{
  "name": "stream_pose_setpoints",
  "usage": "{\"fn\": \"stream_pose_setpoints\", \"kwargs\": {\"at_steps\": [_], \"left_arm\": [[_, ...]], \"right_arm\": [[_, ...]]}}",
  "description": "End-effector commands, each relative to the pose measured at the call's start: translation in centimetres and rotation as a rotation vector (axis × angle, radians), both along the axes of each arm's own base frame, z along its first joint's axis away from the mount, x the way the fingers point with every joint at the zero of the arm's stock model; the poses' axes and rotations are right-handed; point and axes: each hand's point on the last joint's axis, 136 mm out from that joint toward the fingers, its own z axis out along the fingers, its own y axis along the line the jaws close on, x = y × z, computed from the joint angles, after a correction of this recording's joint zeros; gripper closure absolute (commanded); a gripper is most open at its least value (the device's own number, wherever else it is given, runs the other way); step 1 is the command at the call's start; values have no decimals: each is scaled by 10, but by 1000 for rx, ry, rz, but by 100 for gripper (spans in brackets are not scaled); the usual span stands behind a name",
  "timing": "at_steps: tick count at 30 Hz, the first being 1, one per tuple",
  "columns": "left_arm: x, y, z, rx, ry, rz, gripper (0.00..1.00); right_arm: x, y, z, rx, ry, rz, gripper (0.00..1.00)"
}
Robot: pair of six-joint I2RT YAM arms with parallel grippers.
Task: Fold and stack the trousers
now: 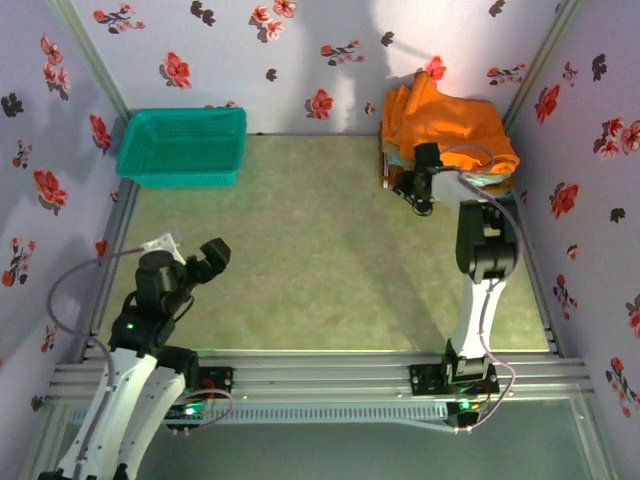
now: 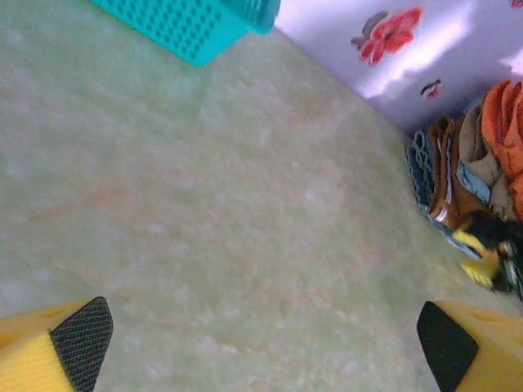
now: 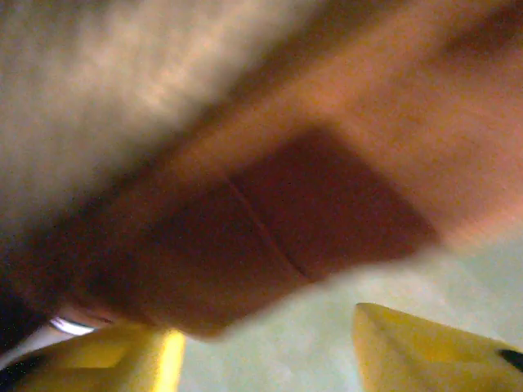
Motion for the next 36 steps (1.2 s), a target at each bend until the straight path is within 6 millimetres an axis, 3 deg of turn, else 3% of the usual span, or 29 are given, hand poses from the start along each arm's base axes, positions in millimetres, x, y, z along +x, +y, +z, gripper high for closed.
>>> {"fn": "stream_pose_setpoints", "kwargs": {"at_steps": [1, 5, 8, 12, 13, 15, 17, 20, 22, 24, 26, 30, 36], "left_arm": [[-7, 41, 35, 201, -15, 146, 0], [-9, 79, 43, 265, -10, 365, 0], [17, 70, 39, 394, -156, 293, 0], [39, 82, 3, 558, -260, 358, 0], [44, 84, -10, 612, -272, 362, 0], [53, 95, -30, 655, -253, 413, 0], [68, 104, -53, 667, -203, 414, 0], [95, 106, -81, 648, -188, 373, 0], [112, 94, -77, 705, -223, 294, 0], [123, 99, -88, 685, -195, 288, 0], [131, 105, -110, 634, -181, 264, 0], [138, 104, -114, 633, -158, 238, 0], [151, 96, -114, 656, -119, 191, 0]], "right_arm": [[-31, 7, 75, 49, -219, 34, 1], [-102, 32, 148, 78, -478, 154, 1], [-147, 15, 182, -66, -673, 76, 1], [-179, 16, 195, -441, -917, 357, 1], [-185, 10, 191, -546, -929, 401, 1], [-190, -27, 178, -691, -874, 263, 1], [-192, -48, 158, -792, -850, 206, 1], [-187, -55, 123, -758, -890, 221, 1], [-181, -73, 108, -717, -886, 134, 1], [-169, -74, 96, -701, -890, 144, 1], [-154, -77, 81, -685, -881, 128, 1], [-130, -76, 48, -675, -870, 146, 1], [-105, -94, 36, -680, -697, 81, 1]]}}
